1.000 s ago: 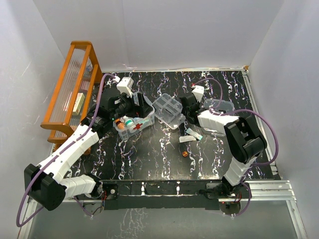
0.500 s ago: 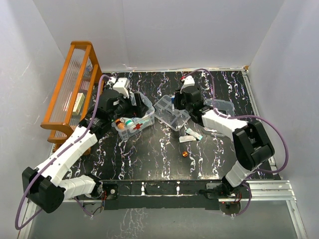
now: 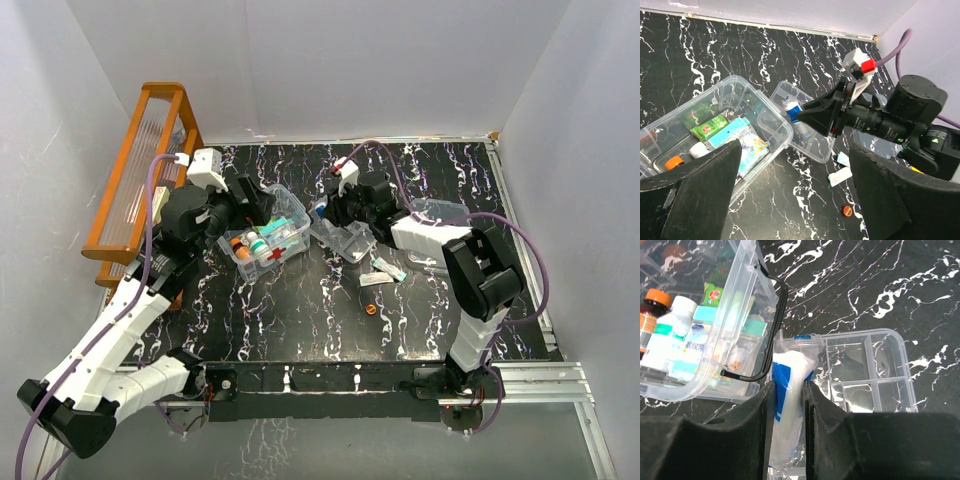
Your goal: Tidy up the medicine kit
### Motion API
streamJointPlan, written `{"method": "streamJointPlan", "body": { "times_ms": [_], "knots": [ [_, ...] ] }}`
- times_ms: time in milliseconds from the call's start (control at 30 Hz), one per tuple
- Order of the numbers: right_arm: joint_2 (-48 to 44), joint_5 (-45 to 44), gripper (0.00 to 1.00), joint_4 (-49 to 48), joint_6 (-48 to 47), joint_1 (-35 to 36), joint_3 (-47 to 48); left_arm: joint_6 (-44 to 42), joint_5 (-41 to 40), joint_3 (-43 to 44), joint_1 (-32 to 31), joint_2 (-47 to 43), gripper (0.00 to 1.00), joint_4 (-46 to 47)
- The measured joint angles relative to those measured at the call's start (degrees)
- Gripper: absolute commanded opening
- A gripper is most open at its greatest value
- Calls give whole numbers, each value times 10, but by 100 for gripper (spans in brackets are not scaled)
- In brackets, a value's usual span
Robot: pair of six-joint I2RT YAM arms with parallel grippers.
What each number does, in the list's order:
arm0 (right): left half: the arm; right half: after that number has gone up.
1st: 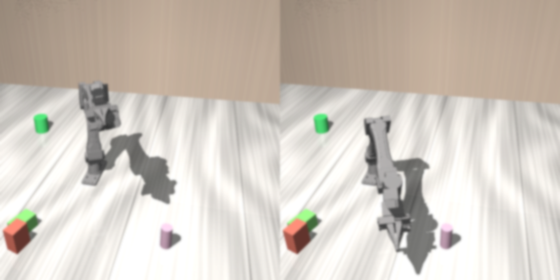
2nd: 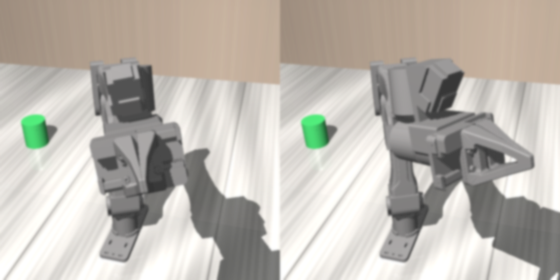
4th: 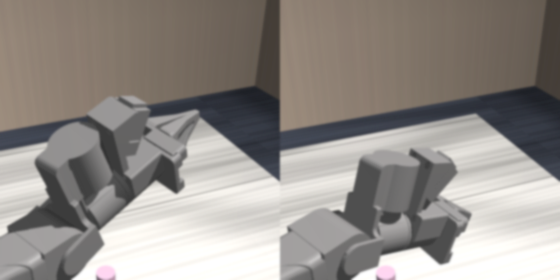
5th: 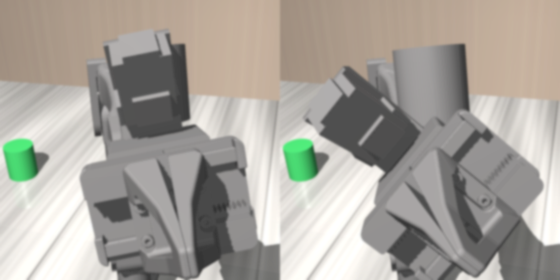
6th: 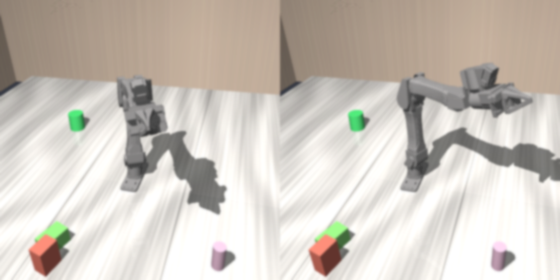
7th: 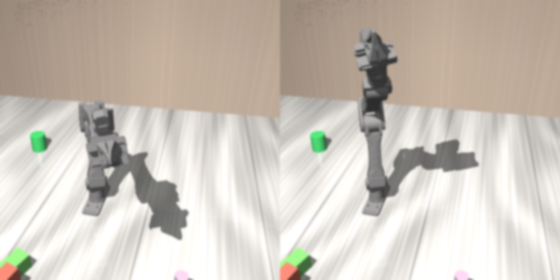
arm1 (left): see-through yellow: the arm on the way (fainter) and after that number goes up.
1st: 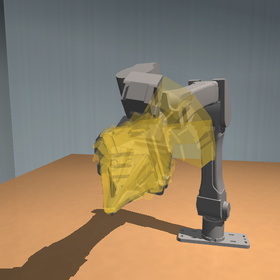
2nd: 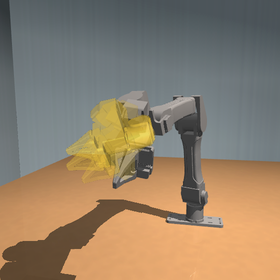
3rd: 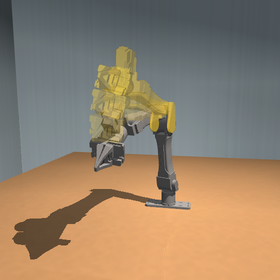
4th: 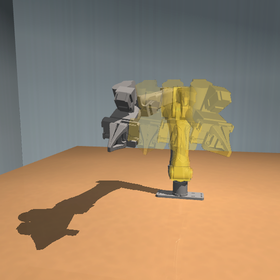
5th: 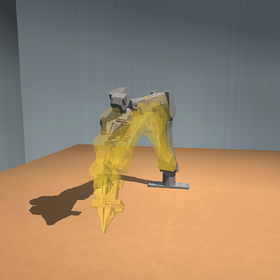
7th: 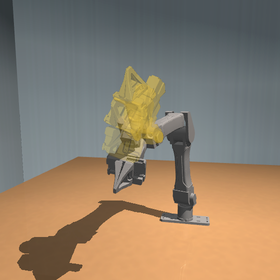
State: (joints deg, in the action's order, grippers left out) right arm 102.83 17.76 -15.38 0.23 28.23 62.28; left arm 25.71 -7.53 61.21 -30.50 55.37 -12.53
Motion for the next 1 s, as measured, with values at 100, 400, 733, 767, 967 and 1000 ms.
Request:
{"method": "streamJointPlan", "body": {
  "times_ms": [100,400,733,767,967,1000],
  "knots": [
    [15,16,24,2,-15,0,1,12,0,0,0,0,87,0],
    [45,34,27,15,-65,0,14,22,0,-1,0,2,88,-15],
    [73,28,33,90,-129,0,63,22,1,-1,0,11,89,-21],
    [73,26,33,96,-134,0,63,22,1,-1,0,13,90,-21],
    [76,27,36,122,-147,0,69,20,4,-2,0,19,90,-21],
    [78,28,37,125,-147,0,73,20,5,-2,0,19,90,-21]
  ]
}}
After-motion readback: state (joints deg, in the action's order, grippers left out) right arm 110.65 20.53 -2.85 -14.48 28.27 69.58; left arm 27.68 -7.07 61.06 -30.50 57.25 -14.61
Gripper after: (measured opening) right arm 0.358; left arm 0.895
